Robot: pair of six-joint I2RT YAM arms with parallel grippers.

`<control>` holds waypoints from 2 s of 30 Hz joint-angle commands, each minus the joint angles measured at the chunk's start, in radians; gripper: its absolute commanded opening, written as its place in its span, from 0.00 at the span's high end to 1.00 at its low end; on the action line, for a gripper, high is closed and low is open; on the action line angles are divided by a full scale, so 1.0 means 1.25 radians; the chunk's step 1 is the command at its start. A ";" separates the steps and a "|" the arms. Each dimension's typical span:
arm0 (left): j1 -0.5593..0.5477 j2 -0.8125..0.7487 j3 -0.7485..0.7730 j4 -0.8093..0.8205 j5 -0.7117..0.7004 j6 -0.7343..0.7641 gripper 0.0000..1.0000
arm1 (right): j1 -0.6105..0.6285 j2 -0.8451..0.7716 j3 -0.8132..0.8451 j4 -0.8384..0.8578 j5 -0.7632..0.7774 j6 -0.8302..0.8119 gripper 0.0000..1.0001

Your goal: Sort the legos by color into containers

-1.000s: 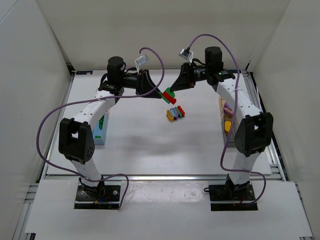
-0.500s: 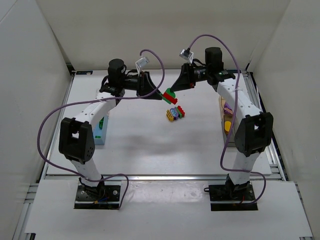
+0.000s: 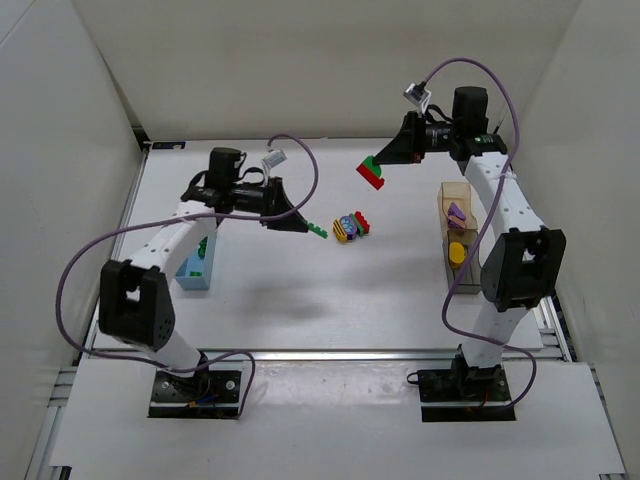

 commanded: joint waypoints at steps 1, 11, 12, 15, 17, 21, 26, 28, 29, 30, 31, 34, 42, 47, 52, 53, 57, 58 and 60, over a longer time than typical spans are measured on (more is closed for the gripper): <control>0.068 -0.141 -0.020 -0.171 -0.087 0.112 0.77 | -0.002 -0.052 0.031 -0.070 0.004 -0.079 1.00; 0.162 -0.436 -0.074 -0.514 -0.805 0.284 0.86 | -0.007 -0.053 0.035 -0.119 0.042 -0.143 1.00; 0.167 -0.440 -0.079 -0.532 -0.860 0.283 0.86 | -0.009 -0.047 0.038 -0.121 0.043 -0.144 1.00; 0.187 -0.456 -0.108 -0.569 -0.924 0.270 0.87 | -0.008 -0.033 0.053 -0.122 0.042 -0.139 1.00; 0.209 -0.457 -0.109 -0.559 -0.941 0.266 0.87 | -0.009 -0.030 0.058 -0.117 0.041 -0.133 1.00; 0.248 -0.411 -0.110 -0.552 -1.007 0.268 0.87 | -0.007 -0.026 0.058 -0.112 0.041 -0.127 1.00; 0.294 -0.364 -0.119 -0.532 -1.035 0.299 0.87 | -0.009 -0.038 0.045 -0.112 0.042 -0.128 1.00; 0.303 -0.347 -0.119 -0.525 -1.042 0.312 0.87 | -0.007 -0.045 0.034 -0.115 0.044 -0.128 1.00; 0.312 -0.338 -0.121 -0.510 -1.046 0.315 0.87 | -0.007 -0.049 0.032 -0.118 0.046 -0.136 1.00; 0.317 -0.333 -0.123 -0.505 -1.049 0.319 0.87 | -0.007 -0.052 0.029 -0.121 0.046 -0.140 1.00; 0.321 -0.325 -0.124 -0.500 -1.050 0.320 0.87 | -0.007 -0.058 0.023 -0.124 0.047 -0.140 1.00; 0.335 -0.299 -0.124 -0.482 -1.049 0.327 0.86 | -0.007 -0.060 0.018 -0.126 0.049 -0.144 1.00; 0.337 -0.231 -0.119 -0.461 -1.020 0.320 0.47 | -0.006 -0.055 0.021 -0.128 0.053 -0.141 1.00; 0.338 -0.214 -0.108 -0.445 -0.978 0.315 0.24 | -0.007 -0.052 0.020 -0.122 0.052 -0.135 1.00; 0.366 -0.268 -0.075 -0.412 -0.806 0.317 0.23 | -0.002 -0.050 0.016 -0.072 0.042 -0.090 1.00; 0.370 -0.289 -0.069 -0.397 -0.731 0.327 0.23 | 0.000 -0.047 0.009 -0.047 0.036 -0.069 1.00; 0.366 -0.321 -0.042 -0.299 -0.209 0.241 0.22 | 0.035 -0.033 0.001 0.048 0.019 0.027 1.00; 0.361 -0.306 -0.041 -0.209 -0.154 0.180 0.22 | 0.057 -0.030 0.005 0.065 0.015 0.054 1.00; 0.334 -0.279 -0.059 -0.070 -0.053 -0.044 0.22 | 0.076 -0.015 0.023 0.081 0.014 0.070 1.00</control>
